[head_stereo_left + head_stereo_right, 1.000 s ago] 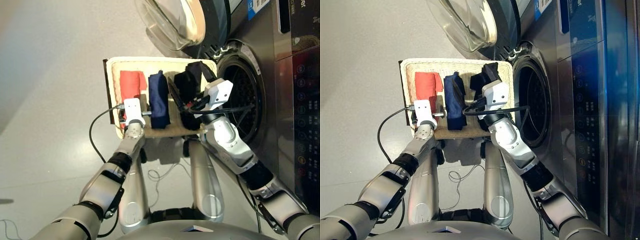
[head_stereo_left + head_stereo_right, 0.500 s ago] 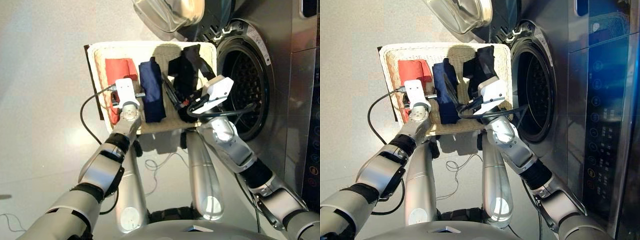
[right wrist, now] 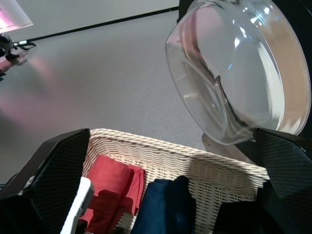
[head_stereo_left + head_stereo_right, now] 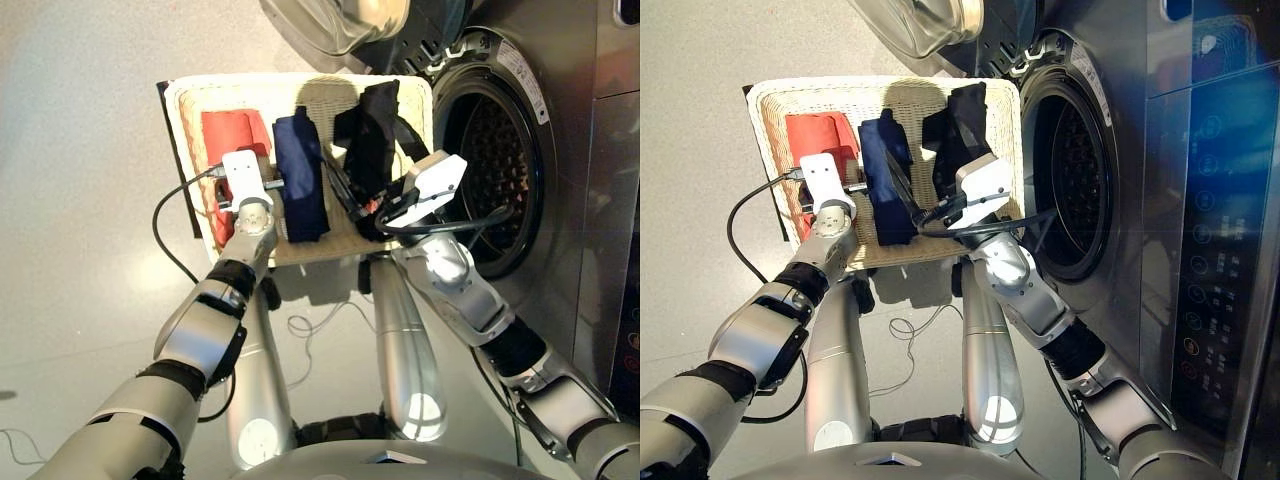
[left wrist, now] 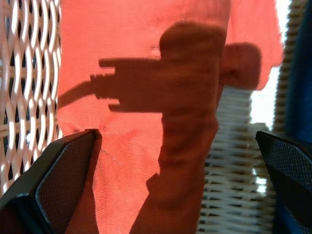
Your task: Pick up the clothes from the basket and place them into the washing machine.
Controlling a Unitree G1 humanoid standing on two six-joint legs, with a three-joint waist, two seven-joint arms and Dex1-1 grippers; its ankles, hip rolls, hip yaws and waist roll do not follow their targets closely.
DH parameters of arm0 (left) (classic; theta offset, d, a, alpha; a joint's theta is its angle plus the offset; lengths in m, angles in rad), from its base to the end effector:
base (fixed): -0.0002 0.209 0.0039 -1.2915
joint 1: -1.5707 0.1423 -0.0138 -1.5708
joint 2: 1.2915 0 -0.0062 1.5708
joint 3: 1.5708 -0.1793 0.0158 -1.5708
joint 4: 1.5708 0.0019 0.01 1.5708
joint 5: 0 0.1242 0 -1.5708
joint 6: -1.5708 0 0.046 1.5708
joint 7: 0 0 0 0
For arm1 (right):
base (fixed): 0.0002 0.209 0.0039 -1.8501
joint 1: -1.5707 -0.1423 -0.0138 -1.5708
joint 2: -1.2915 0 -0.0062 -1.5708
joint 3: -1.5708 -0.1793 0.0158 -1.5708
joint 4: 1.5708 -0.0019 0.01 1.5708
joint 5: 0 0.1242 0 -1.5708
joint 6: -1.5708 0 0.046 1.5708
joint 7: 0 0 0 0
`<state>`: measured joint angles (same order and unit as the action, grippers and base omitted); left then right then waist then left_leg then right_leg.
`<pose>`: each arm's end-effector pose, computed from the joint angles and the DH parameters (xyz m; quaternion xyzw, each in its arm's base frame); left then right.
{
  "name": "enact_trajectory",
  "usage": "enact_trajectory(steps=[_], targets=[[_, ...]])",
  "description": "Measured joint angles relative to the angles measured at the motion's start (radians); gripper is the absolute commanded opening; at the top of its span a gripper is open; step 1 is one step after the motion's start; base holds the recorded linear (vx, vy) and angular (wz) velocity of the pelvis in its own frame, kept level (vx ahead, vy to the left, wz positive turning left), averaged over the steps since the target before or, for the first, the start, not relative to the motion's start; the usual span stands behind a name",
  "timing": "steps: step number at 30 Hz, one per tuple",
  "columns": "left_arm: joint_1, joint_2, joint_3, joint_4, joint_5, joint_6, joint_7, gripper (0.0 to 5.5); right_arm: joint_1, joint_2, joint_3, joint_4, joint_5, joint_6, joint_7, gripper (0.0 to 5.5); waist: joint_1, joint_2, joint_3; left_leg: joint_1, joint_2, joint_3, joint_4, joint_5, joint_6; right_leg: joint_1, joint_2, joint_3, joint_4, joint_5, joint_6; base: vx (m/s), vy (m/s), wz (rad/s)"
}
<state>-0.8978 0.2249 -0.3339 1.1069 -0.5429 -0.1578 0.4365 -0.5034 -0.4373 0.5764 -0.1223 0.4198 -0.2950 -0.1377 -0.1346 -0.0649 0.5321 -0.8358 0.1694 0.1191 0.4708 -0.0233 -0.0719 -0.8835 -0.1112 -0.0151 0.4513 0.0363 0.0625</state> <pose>0.3269 0.1435 0.0957 0.0031 0.0573 0.1543 0.9864 0.2293 -0.1009 0.1507 0.0082 -0.2999 0.2851 0.9103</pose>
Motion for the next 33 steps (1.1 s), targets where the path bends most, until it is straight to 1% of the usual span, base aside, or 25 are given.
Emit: enact_trajectory(steps=[6, 8, 14, 15, 16, 17, 18, 19, 26, 33], targets=[[-0.015, 0.001, 0.001, 0.038, 0.018, 0.021, 0.007, 5.5, -0.018, -0.013, -0.001, 0.0, 0.0, 0.0, -0.003, 5.5, 0.001, 0.0, 0.0, 0.005, 0.002, 0.017, 0.001, -0.006, 0.0, -0.006, 0.005, 0.017, 0.001, 0.001, 0.003, 0.0, 0.0, 0.0], [-0.017, 0.002, 0.001, 0.043, 0.034, 0.033, 0.009, 5.5, -0.018, -0.009, -0.002, 0.0, 0.0, 0.0, -0.003, 5.5, 0.001, 0.0, 0.0, 0.005, 0.003, 0.017, 0.002, -0.008, -0.003, -0.006, 0.008, 0.019, 0.001, 0.004, 0.004, 0.0, 0.0, 0.0], [-0.021, 0.003, 0.001, 0.058, 0.039, 0.045, 0.009, 5.5, -0.019, -0.009, -0.002, 0.0, 0.0, 0.0, -0.004, 5.5, 0.003, 0.0, 0.0, 0.006, 0.002, 0.018, 0.001, -0.009, -0.003, -0.006, 0.008, 0.02, 0.001, 0.008, -0.001, 0.0, 0.0, 0.0], [-0.021, 0.004, 0.001, 0.061, 0.04, 0.048, 0.009, 4.42, -0.019, -0.009, -0.002, 0.0, 0.0, 0.0, -0.003, 5.5, 0.003, 0.0, 0.0, 0.006, 0.002, 0.018, 0.002, -0.009, -0.003, -0.006, 0.008, 0.02, 0.002, 0.008, -0.001, 0.0, 0.0, 0.0], [-0.023, 0.005, 0.002, 0.067, 0.048, 0.052, 0.01, 3.52, -0.019, -0.009, -0.002, 0.0, 0.001, 0.0, -0.003, 5.5, 0.003, 0.0, 0.0, 0.007, 0.002, 0.018, 0.002, -0.009, -0.003, -0.006, 0.008, 0.02, 0.002, 0.008, -0.001, 0.0, 0.0, 0.0], [-0.023, 0.008, 0.003, 0.073, 0.054, 0.055, 0.013, 2.37, -0.018, -0.008, 0.0, 0.0, 0.023, 0.0, -0.003, 5.5, 0.003, 0.0, 0.0, 0.007, 0.002, 0.018, 0.002, -0.009, -0.003, -0.006, 0.009, 0.021, 0.002, 0.008, -0.001, 0.0, 0.0, 0.0], [-0.022, 0.012, 0.004, 0.077, 0.054, 0.056, 0.017, 0.93, -0.018, -0.008, -0.001, 0.0, 0.042, 0.0, -0.003, 5.5, 0.003, 0.0, 0.0, 0.008, 0.002, 0.019, 0.002, -0.009, -0.003, -0.005, 0.009, 0.021, 0.002, 0.008, -0.001, 0.0, 0.0, 0.0], [-0.021, 0.015, 0.005, 0.079, 0.054, 0.057, 0.017, 0.0, -0.018, -0.008, -0.001, 0.0, 0.053, 0.0, -0.003, 5.5, 0.004, 0.0, 0.0, 0.008, 0.002, 0.019, 0.002, -0.009, -0.003, -0.005, 0.009, 0.021, 0.003, 0.008, -0.001, 0.0, 0.0, 0.0], [-0.02, 0.017, 0.005, 0.078, 0.054, 0.059, 0.017, 0.0, -0.017, -0.009, -0.001, 0.0, 0.061, 0.0, -0.003, 5.5, 0.013, 0.0, 0.0, 0.016, 0.003, 0.019, 0.002, -0.009, -0.003, 0.002, 0.009, 0.022, 0.004, 0.008, -0.001, 0.0, 0.0, 0.0], [-0.007, 0.004, -0.008, 0.051, 0.055, 0.057, 0.021, 0.0, -0.009, -0.012, -0.001, 0.003, 0.152, 0.001, 0.007, 5.5, 0.02, 0.001, 0.0, 0.02, 0.002, 0.022, -0.005, -0.009, -0.003, 0.003, 0.009, 0.023, 0.0, 0.008, -0.001, 0.0, 0.0, 0.0]])
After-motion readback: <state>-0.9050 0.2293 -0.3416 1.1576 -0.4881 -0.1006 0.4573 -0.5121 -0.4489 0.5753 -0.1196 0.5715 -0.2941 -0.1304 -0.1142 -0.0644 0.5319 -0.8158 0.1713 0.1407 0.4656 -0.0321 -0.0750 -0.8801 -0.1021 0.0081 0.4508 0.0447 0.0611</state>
